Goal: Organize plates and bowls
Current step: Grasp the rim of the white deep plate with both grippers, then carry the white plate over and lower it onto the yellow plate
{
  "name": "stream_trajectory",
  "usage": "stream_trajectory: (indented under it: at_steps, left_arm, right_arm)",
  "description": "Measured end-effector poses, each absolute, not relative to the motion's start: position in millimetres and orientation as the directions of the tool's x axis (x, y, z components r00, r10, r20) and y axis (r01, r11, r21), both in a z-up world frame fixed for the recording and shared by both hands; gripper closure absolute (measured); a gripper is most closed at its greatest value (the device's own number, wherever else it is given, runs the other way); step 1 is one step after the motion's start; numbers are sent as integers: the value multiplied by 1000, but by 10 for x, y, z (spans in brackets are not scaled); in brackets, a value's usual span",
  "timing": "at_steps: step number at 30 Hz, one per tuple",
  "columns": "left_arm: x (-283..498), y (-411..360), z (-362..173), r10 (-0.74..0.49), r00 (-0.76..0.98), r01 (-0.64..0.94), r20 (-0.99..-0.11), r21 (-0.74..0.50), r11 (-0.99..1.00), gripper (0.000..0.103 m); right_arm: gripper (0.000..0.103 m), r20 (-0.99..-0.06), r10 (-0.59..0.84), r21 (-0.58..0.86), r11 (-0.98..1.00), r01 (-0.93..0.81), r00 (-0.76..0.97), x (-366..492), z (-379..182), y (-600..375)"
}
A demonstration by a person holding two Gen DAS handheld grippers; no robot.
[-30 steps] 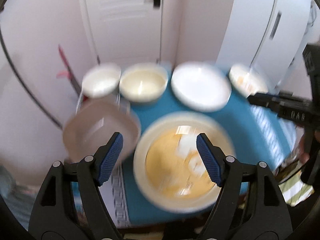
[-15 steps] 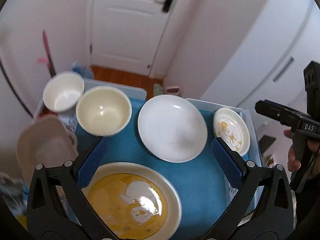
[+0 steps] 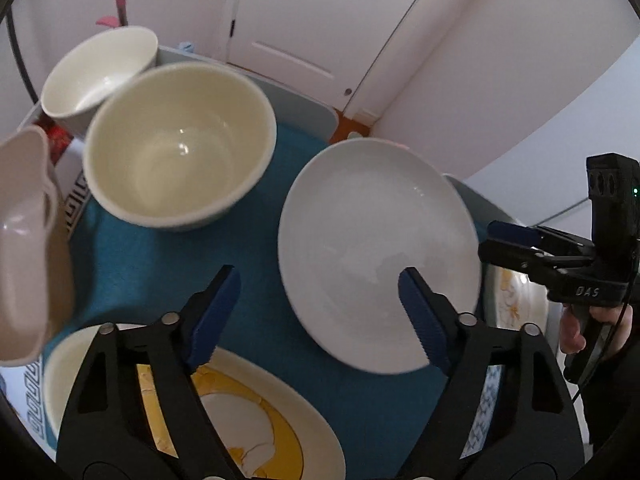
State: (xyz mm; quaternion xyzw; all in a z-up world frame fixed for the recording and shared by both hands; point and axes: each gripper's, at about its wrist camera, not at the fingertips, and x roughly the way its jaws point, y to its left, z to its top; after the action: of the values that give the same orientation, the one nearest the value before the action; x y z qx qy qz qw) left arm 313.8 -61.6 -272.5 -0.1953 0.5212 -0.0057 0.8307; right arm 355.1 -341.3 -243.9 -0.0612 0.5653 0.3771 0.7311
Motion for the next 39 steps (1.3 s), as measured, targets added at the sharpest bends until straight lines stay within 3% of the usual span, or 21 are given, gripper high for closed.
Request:
stream_trajectory:
  at_steps: [8, 13, 18, 29, 39]
  left_arm:
    - [3250, -710, -2931, -220, 419, -190, -881, -322, 928, 58]
    - [3276, -745, -3003, -199, 402, -205, -894, -299, 932, 81]
    - [3310, -817, -3015, -172, 399, -205, -901, -271, 941, 82]
    - [3271, -1092, -2954, -124, 411, -193, -903, -219, 957, 82]
    - [3012, -1018, -2586, -125, 463, -155, -878, -219, 963, 82]
  right_arm:
    - [67, -869, 495, 368, 666, -649, 15, 3609, -2682, -3374]
    - [76, -870, 493, 352, 652, -672, 24, 3633, -2726, -3349]
    - [86, -881, 470, 316, 660, -681, 46, 3657, -2762, -3332]
    - [87, -872, 484, 311, 664, -680, 74, 3617, -2683, -3386]
    - [87, -857, 501, 295, 668, -683, 121, 3476, -2327, -3430]
